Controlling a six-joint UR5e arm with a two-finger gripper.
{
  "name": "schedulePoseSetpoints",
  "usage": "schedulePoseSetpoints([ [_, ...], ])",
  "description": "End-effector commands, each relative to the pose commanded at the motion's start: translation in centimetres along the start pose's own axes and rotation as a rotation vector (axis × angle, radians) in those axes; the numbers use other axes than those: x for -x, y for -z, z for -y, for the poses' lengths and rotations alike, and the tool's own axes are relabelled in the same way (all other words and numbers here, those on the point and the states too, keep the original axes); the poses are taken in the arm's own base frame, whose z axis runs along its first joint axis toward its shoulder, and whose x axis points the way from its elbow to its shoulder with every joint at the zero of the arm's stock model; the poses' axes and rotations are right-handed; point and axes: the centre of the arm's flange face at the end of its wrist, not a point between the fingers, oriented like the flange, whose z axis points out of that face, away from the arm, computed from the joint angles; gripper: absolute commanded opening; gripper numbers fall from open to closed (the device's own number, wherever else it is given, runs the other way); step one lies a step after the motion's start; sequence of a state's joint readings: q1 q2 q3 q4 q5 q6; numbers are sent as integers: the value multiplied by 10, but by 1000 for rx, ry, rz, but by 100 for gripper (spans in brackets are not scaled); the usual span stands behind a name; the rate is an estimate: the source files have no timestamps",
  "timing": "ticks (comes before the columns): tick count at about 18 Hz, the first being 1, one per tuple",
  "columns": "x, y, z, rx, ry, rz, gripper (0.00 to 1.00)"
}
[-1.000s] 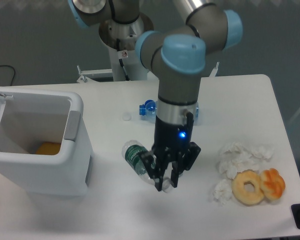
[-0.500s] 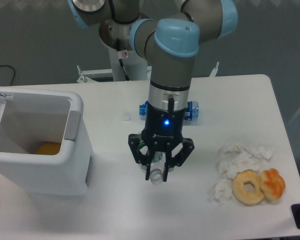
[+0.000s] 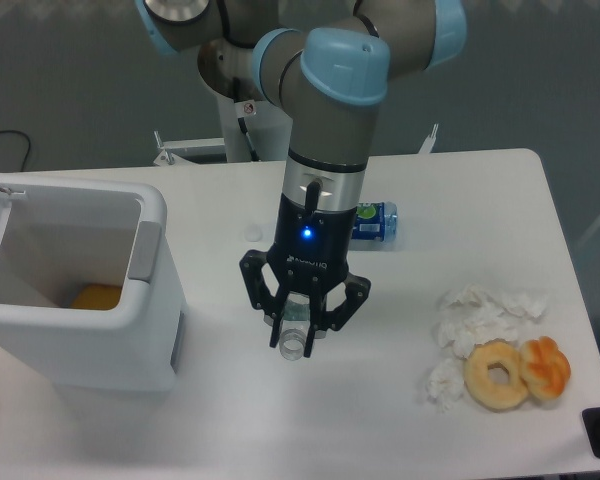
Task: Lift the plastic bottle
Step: 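Lift the held green-labelled bottle upright off the table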
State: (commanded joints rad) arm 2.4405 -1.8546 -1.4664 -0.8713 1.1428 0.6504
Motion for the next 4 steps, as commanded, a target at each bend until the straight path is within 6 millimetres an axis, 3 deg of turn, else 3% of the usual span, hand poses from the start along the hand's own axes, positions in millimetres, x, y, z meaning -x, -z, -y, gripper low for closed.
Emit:
schedulePoseSetpoints([
  [4, 0, 1, -1, -2, 1, -2, 21],
])
